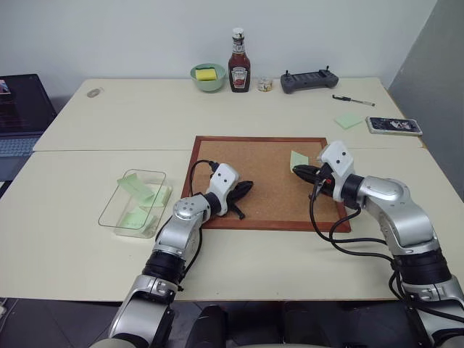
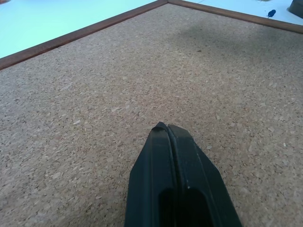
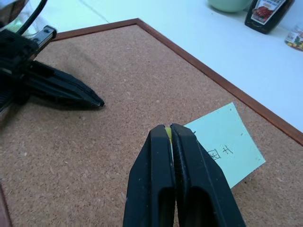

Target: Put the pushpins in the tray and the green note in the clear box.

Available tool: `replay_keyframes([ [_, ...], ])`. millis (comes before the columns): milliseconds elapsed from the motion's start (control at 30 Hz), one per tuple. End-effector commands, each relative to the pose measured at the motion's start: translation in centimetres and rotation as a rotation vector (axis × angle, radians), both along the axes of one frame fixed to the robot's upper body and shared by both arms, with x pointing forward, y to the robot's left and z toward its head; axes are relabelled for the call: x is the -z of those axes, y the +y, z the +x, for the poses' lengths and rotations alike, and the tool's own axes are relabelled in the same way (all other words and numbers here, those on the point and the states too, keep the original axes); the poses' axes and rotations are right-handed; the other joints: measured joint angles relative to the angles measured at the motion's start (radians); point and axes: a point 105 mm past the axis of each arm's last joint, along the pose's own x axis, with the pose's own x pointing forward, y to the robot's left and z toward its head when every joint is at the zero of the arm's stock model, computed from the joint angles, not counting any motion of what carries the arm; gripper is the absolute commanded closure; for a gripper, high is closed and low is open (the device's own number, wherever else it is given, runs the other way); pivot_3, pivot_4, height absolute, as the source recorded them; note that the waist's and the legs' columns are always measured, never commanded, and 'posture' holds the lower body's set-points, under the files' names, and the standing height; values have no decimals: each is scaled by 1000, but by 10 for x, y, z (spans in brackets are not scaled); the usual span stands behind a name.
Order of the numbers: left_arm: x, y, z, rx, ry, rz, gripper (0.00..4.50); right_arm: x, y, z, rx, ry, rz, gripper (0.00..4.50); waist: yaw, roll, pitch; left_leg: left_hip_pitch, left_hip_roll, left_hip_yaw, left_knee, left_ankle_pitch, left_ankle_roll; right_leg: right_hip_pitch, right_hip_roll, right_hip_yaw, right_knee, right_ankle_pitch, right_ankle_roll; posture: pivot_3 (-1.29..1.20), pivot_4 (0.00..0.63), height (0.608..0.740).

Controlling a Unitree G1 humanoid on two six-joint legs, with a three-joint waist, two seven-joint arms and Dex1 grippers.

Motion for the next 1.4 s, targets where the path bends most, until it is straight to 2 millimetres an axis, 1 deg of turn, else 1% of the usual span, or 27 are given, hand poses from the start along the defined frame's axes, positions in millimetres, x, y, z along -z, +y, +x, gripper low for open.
replay_keyframes([
  [33,-12,-1,-3,-2,86,-138,4131,-17,7,-7,-59,-71,-35,4500,0,0,0,0,0,0,0,0,0,0,0,0,0,0,0,0,150,740],
  [67,-21,-1,-3,1,97,-184,4078,-18,8,-8,-66,-75,-41,4500,0,-1,0,-1,0,0,0,0,0,0,0,0,0,0,0,0,150,740],
  [167,-41,-4,-6,35,129,-269,3542,-18,12,-9,-86,-94,-62,4500,-1,-2,2,-2,0,0,0,0,0,-2,0,0,0,0,0,0,150,740],
  [200,-48,-5,-8,53,136,-289,3490,-18,13,-10,-93,-102,-69,4500,-1,-3,3,-2,0,0,0,0,0,-2,0,0,0,0,0,0,150,740],
  [233,-54,-6,-9,67,142,-307,3218,-18,14,-10,-103,-110,-82,4500,-1,-4,3,-3,0,0,0,0,0,-2,0,0,0,0,0,0,150,740],
  [267,-61,-8,-10,80,152,-330,3077,-16,16,-10,-112,-119,-97,4500,-1,-5,4,-3,0,0,0,0,0,-3,0,0,0,0,0,0,150,740],
  [300,-67,-9,-11,89,163,-350,2791,-15,16,-11,-119,-126,-108,4500,-1,-5,4,-3,0,-1,0,0,0,-3,0,0,0,0,0,0,150,740],
  [333,-70,-11,-11,100,174,-362,2673,-14,17,-11,-126,-132,-118,4500,-1,-6,5,-3,0,-1,0,0,0,-3,0,0,0,0,0,0,150,740],
  [500,-82,-18,-10,118,257,-453,1677,-13,22,-14,-175,-184,-178,4500,-1,-9,6,-3,0,0,0,0,0,-3,0,0,0,0,0,0,150,740],
  [667,-84,-31,-13,182,383,-528,684,-16,28,-18,-233,-254,-249,4500,0,-11,8,-3,0,-1,0,0,0,-3,0,-1,-1,0,0,0,150,740],
  [767,-84,-37,-13,199,449,-565,684,-19,30,-20,-261,-296,-289,4500,-1,-12,8,-3,0,0,0,0,0,-3,0,-1,-1,0,0,0,150,740],
  [867,-79,-44,-12,204,509,-580,684,-21,33,-23,-296,-336,-330,4500,-1,-12,9,-3,0,0,0,0,0,-3,0,-1,-1,0,0,0,150,740],
  [1033,-75,-55,-5,187,579,-628,684,-22,38,-27,-339,-375,-382,4500,0,-14,9,-3,0,-1,0,1,-1,-3,0,-1,-1,0,0,0,150,740],
  [1167,-80,-61,1,183,608,-692,684,-22,39,-29,-356,-388,-400,4500,0,-14,10,-4,0,0,0,2,-4,-3,0,-1,-1,0,0,0,150,740],
  [1267,-81,-63,3,186,623,-707,1117,-22,41,-30,-363,-391,-404,4500,0,-14,10,-3,0,0,0,2,-4,-3,0,-1,-1,0,0,0,150,740],
  [1400,-81,-64,3,193,645,-718,2044,-22,41,-31,-365,-396,-404,4500,0,-14,10,-3,0,0,0,2,-4,-3,0,-1,-1,0,0,0,150,740],
])
